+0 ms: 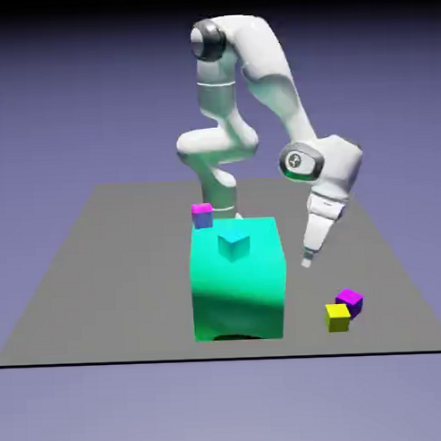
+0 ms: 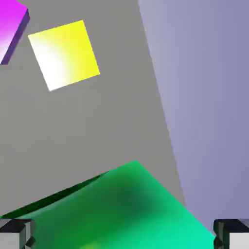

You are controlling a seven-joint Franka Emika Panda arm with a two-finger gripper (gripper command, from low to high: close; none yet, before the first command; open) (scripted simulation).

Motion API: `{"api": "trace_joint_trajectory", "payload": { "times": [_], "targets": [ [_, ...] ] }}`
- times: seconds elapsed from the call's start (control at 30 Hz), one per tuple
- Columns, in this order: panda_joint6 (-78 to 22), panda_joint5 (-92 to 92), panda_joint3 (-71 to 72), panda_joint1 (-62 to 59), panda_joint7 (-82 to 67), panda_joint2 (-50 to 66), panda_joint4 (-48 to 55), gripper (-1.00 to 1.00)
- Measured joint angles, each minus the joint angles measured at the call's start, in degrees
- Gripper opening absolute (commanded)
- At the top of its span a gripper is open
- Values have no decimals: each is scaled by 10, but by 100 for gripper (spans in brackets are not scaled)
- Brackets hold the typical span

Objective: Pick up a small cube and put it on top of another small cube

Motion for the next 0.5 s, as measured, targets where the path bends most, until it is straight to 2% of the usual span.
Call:
{"api": "trace_joint_trajectory", "payload": {
  "times": [0.43, 0.5],
  "targets": [
    [-284, -285, 119, 116, -87, 270, 162, 0],
    [-303, -304, 127, 124, -93, 288, 173, 0]
  ]
}}
